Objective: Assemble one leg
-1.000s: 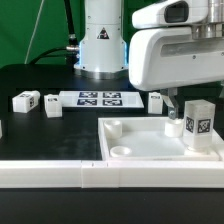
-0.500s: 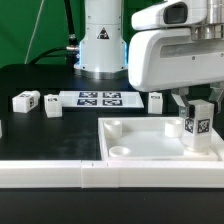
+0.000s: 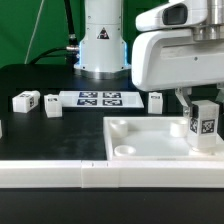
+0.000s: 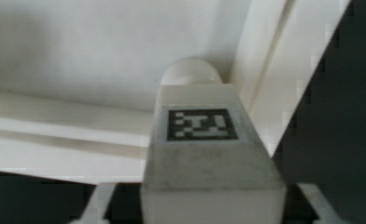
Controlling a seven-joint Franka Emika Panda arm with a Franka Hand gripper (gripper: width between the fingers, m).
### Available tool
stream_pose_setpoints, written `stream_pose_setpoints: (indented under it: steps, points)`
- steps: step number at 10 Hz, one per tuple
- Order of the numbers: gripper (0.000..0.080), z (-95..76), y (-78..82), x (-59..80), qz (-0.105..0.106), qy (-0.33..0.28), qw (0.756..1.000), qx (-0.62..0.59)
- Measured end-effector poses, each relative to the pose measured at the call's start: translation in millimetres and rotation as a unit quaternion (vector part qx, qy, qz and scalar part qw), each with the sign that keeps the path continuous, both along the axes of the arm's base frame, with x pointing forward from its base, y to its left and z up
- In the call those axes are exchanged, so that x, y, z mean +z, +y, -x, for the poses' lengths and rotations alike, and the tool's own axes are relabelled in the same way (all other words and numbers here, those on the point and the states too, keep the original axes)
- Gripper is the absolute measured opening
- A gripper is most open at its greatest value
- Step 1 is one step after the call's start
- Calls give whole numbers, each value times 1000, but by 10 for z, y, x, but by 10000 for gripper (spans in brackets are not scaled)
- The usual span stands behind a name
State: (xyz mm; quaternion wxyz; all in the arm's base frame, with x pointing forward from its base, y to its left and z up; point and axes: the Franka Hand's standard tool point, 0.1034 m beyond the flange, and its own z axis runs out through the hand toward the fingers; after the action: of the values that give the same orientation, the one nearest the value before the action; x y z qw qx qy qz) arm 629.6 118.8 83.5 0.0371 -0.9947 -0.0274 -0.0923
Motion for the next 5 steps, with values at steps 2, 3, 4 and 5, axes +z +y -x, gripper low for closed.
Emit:
stream_pose_setpoints:
  steps: [2, 3, 4, 5]
  points:
    - [291, -8, -27, -4, -25, 6, 990, -137]
    - [291, -18, -39, -6, -36, 4, 981, -189]
    - [292, -18, -47, -8, -45, 6, 970, -239]
    - [292, -22, -57, -8, -54, 7, 953, -299]
